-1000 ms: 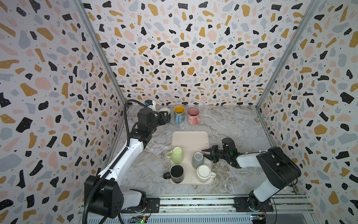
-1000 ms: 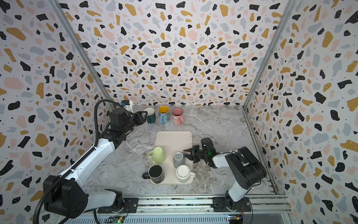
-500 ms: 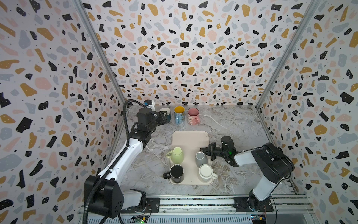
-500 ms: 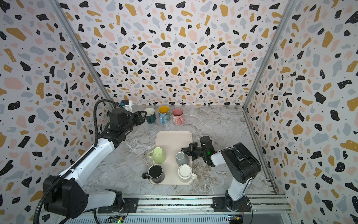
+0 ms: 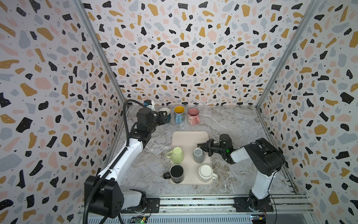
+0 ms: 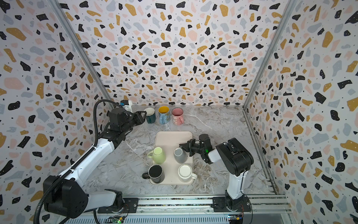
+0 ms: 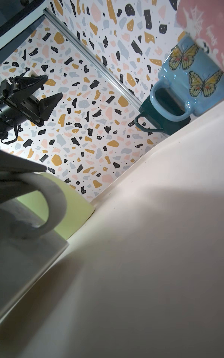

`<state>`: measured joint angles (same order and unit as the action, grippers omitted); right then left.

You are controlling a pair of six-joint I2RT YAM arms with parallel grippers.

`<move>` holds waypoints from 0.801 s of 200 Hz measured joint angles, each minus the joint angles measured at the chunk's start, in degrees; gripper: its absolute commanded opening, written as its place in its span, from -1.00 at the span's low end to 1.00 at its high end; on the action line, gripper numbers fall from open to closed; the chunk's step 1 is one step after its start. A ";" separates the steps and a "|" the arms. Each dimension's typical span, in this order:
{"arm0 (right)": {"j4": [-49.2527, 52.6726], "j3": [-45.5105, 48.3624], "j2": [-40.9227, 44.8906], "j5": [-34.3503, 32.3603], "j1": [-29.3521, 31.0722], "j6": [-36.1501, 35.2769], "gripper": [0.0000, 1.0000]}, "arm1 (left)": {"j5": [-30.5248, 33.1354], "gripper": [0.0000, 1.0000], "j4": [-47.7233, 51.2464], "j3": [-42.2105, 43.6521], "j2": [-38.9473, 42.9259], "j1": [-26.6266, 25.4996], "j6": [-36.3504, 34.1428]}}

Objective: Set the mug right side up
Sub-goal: 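Close the right gripper on the grey mug's handle and lift it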

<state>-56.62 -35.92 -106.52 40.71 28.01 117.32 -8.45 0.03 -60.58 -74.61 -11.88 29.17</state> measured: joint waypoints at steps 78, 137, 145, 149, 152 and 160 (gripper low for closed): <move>-2.99 -9.09 -0.96 2.29 0.13 -9.75 -1.00 | -0.02 -0.09 0.96 -1.70 -0.04 0.20 -0.26; 5.42 -14.10 2.54 3.54 0.15 -28.50 -1.00 | -1.55 -0.10 1.68 -3.02 -0.90 0.20 -0.87; 6.86 -15.15 3.34 3.65 0.17 -31.76 -1.00 | -2.01 -0.10 1.73 -3.58 -1.36 0.20 -0.98; 7.48 -15.61 3.69 3.67 0.22 -33.16 -1.00 | -2.25 -0.10 1.90 -3.93 -1.57 0.20 -1.03; 8.11 -15.98 4.00 3.69 0.26 -34.21 -1.00 | -2.49 -0.11 2.01 -4.20 -1.75 0.20 -1.07; 10.19 -17.18 4.94 3.72 0.42 -37.59 -1.00 | -3.08 -0.10 2.23 -4.79 -2.05 0.20 -1.09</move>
<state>-46.44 -53.10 -101.58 44.42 28.42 79.72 -11.53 2.26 -65.36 -76.66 -11.68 28.08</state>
